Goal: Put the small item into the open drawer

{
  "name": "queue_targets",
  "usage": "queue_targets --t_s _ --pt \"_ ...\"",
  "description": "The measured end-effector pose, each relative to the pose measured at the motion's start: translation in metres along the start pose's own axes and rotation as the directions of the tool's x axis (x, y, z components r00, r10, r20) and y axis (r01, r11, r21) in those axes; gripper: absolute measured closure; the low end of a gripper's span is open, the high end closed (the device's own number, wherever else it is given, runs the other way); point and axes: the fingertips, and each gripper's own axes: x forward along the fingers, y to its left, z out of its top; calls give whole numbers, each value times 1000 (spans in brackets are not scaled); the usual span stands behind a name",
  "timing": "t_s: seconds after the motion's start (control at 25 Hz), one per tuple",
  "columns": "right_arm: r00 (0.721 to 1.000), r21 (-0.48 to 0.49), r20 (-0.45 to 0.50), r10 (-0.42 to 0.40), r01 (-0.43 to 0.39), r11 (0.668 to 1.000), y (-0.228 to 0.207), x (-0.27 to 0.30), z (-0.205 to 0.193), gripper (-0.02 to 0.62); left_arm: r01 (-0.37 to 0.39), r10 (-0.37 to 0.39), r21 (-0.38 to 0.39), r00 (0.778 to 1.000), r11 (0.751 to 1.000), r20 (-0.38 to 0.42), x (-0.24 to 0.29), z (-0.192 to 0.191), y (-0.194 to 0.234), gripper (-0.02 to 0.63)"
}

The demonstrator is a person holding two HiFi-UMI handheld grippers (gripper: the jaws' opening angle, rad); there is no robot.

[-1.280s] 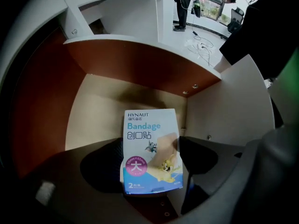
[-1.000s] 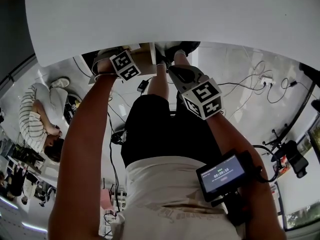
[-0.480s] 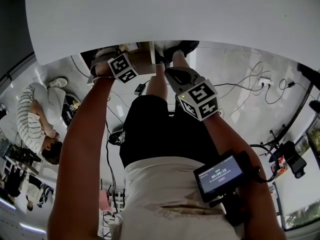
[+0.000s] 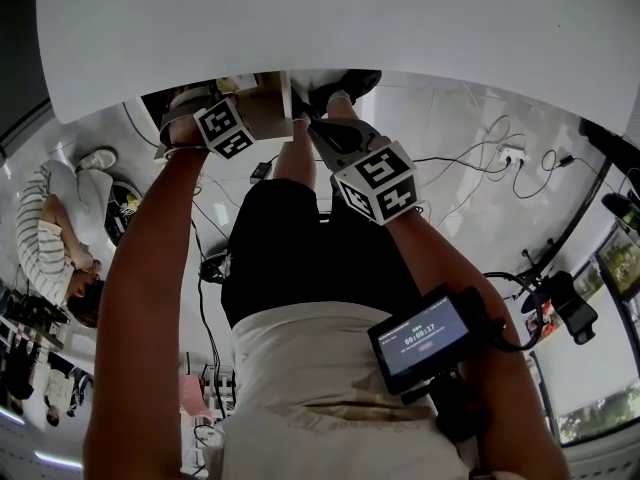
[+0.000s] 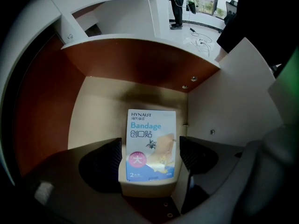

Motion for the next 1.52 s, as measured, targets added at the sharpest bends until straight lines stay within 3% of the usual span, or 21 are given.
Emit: queue_targets --t_s 0.16,0.6,0.96,1.24,1.52 --pt "1000 -23 2 18 -18 1000 6 1 5 589 33 -34 -85 999 996 -8 -19 -4 -3 225" --pt "999 -115 -4 52 -52 992 31 -39 29 589 20 -16 -150 999 989 33 -99 21 -9 229" --pt "998 -172 -16 66 -68 983 40 -34 36 589 6 22 -270 995 963 100 -127 31 -6 403" --pt "998 -208 -7 64 -64 976 42 -48 52 589 25 41 -408 987 913 153 -165 42 -3 551" --pt "998 -242 12 63 -58 969 48 -56 67 589 56 71 -556 976 829 204 -189 36 -9 588"
